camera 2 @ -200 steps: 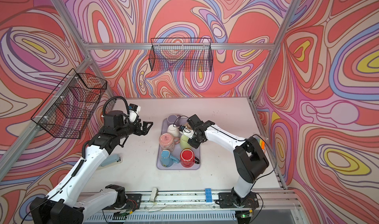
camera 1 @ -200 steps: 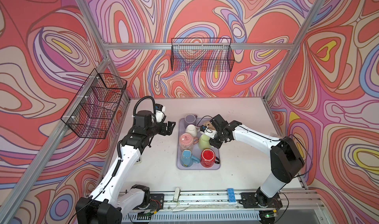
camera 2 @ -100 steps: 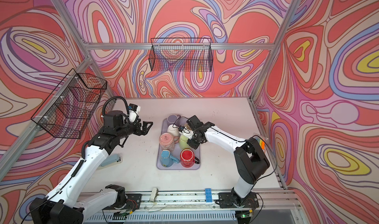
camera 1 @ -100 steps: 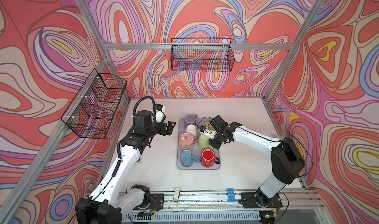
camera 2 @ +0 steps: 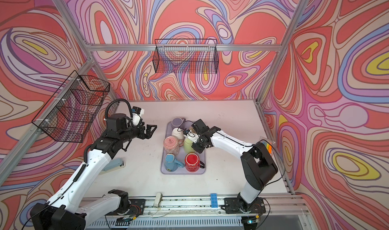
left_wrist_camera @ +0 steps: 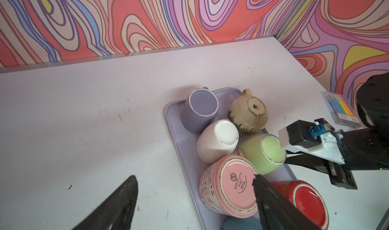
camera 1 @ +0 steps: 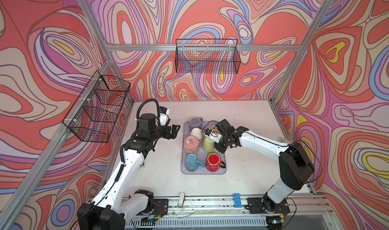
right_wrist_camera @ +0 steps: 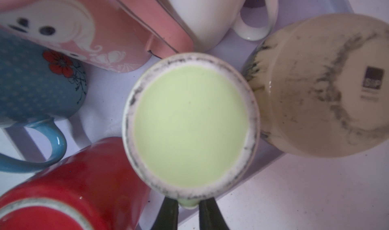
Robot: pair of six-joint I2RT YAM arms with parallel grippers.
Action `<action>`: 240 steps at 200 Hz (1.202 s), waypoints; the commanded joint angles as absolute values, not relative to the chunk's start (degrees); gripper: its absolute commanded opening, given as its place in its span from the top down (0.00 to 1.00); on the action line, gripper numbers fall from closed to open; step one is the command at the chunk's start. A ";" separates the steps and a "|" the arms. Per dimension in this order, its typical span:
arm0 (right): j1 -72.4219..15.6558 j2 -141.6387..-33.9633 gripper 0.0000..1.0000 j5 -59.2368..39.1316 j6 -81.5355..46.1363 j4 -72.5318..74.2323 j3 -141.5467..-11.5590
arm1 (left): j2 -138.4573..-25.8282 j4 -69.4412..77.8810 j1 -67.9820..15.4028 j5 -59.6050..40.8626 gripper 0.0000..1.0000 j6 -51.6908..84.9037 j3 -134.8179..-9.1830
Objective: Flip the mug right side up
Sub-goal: 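Lower the right gripper onto the light green mug and grasp its base, then lift the light green mug with the right gripper toward the left gripper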
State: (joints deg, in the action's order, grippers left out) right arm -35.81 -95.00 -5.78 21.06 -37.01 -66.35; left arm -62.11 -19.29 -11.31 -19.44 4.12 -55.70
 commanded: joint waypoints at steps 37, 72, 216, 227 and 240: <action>-36.04 -85.34 0.97 -6.81 16.51 -32.05 -63.34 | -61.79 -18.37 -11.51 -19.44 0.12 4.15 -55.28; -35.60 -82.85 0.98 -7.39 13.77 -30.20 -61.66 | -61.86 -18.26 -11.51 -19.67 0.12 4.46 -55.28; -29.89 -67.38 1.00 -12.75 -1.97 -10.33 -53.52 | -60.57 -16.70 -11.87 -22.39 0.13 8.42 -55.95; -29.64 -66.62 1.00 -12.62 -3.46 -7.88 -52.86 | -60.05 -15.62 -11.94 -23.68 0.13 10.16 -55.19; -29.44 -65.63 1.00 -12.85 -5.63 -4.16 -52.08 | -59.38 -13.49 -12.25 -24.86 0.14 12.35 -54.05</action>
State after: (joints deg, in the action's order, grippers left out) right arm -30.02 -68.88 -11.42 -0.34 -17.78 -52.38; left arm -61.58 -17.78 -11.70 -21.67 8.25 -55.66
